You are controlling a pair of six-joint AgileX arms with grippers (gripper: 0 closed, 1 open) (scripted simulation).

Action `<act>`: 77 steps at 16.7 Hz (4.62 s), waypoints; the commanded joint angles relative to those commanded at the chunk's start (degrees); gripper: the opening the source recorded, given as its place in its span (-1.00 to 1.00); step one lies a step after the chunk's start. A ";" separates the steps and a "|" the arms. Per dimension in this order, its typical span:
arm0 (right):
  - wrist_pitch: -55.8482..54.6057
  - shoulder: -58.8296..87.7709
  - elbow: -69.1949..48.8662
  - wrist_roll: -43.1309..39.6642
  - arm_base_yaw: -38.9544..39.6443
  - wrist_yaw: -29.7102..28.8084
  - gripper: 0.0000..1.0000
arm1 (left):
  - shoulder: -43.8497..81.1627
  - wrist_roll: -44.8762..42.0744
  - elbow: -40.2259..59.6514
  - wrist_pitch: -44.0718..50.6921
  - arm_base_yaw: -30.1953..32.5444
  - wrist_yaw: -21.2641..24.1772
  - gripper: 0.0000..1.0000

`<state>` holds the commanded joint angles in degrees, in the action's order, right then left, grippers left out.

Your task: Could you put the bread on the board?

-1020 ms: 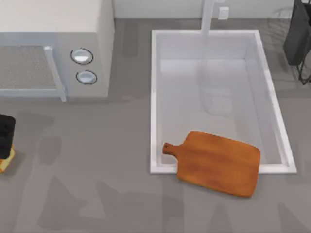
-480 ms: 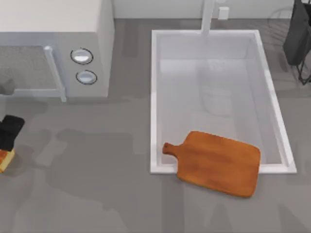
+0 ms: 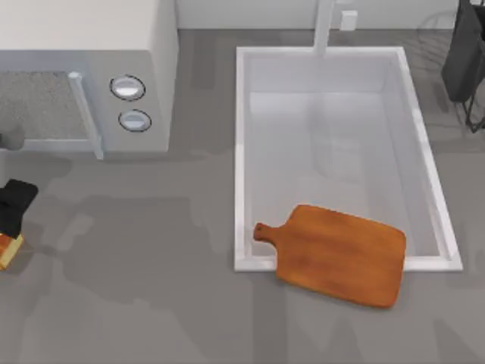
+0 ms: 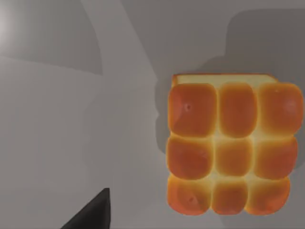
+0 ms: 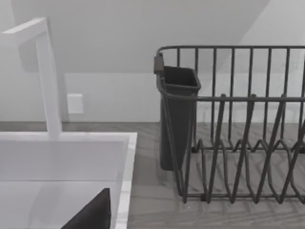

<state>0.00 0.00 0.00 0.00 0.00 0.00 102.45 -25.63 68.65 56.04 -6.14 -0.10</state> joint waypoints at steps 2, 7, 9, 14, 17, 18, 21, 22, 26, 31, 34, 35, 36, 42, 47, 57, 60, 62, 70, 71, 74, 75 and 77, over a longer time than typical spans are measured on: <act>0.00 0.00 0.00 0.00 0.00 0.00 1.00 | -0.18 0.06 -0.77 -0.49 -0.05 0.00 1.00; 0.00 0.00 0.00 0.00 0.00 0.00 1.00 | 1.41 0.01 -6.52 -7.59 -0.27 -0.01 1.00; 0.00 0.00 0.00 0.00 0.00 0.00 1.00 | 3.78 -0.14 -7.99 -11.32 -0.38 0.00 1.00; 0.00 0.00 0.00 0.00 0.00 0.00 1.00 | 7.43 -0.29 -8.13 -15.44 -0.42 0.04 1.00; 0.00 0.00 0.00 0.00 0.00 0.00 1.00 | 7.43 -0.29 -8.13 -15.44 -0.42 0.04 0.85; 0.00 0.00 0.00 0.00 0.00 0.00 1.00 | 7.43 -0.29 -8.13 -15.44 -0.42 0.04 0.70; 0.00 0.00 0.00 0.00 0.00 0.00 1.00 | 7.43 -0.29 -8.13 -15.44 -0.42 0.04 0.25; 0.00 0.00 0.00 0.00 0.00 0.00 1.00 | 7.43 -0.29 -8.13 -15.44 -0.42 0.04 0.10; 0.00 0.00 0.00 0.00 0.00 0.00 1.00 | 7.43 -0.29 -8.13 -15.44 -0.42 0.04 -0.51; 0.00 0.00 0.00 0.00 0.00 0.00 1.00 | 7.43 -0.29 -8.13 -15.44 -0.42 0.04 -1.00; 0.00 0.00 0.00 0.00 0.00 0.00 1.00 | 7.43 -0.29 -8.13 -15.44 -0.42 0.04 -1.00; 0.00 0.00 0.00 0.00 0.00 0.00 1.00 | 7.43 -0.29 -8.13 -15.44 -0.42 0.04 -1.00; 0.00 0.00 0.00 0.00 0.00 0.00 1.00 | 7.43 -0.29 -8.13 -15.44 -0.42 0.04 -1.00; 0.00 0.00 0.00 0.00 0.00 0.00 1.00 | 2.61 -2.81 -8.17 -9.66 -0.65 -0.92 -1.00; 0.00 0.00 0.00 0.00 0.00 0.00 1.00 | -4.24 -7.43 -3.23 2.64 0.36 -3.01 -1.00; 0.00 0.00 0.00 0.00 0.00 0.00 1.00 | -2.87 0.22 6.30 8.61 -0.26 0.45 -1.00; 0.00 0.00 0.00 0.00 0.00 0.00 1.00 | -3.06 0.06 6.12 8.58 -0.07 0.35 -1.00; 0.00 0.00 0.00 0.00 0.00 0.00 1.00 | -2.59 1.74 6.02 9.61 0.82 0.15 -1.00; 0.00 0.00 0.00 0.00 0.00 0.00 1.00 | 5.46 32.41 11.52 20.20 15.09 -1.54 -1.00; 0.00 0.00 0.00 0.00 0.00 0.00 1.00 | 7.01 38.87 13.01 21.49 17.60 -1.72 -1.00; 0.00 0.00 0.00 0.00 0.00 0.00 1.00 | 12.22 60.96 18.30 24.84 25.38 -2.10 -1.00; 0.00 0.00 0.00 0.00 0.00 0.00 1.00 | 14.09 68.91 20.37 25.80 27.98 -2.16 -1.00; 0.00 0.00 0.00 0.00 0.00 0.00 1.00 | 18.08 85.13 25.08 27.44 33.04 -2.13 -1.00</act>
<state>0.00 0.00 0.00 0.00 0.00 0.00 120.53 59.50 93.73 83.48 26.90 -2.22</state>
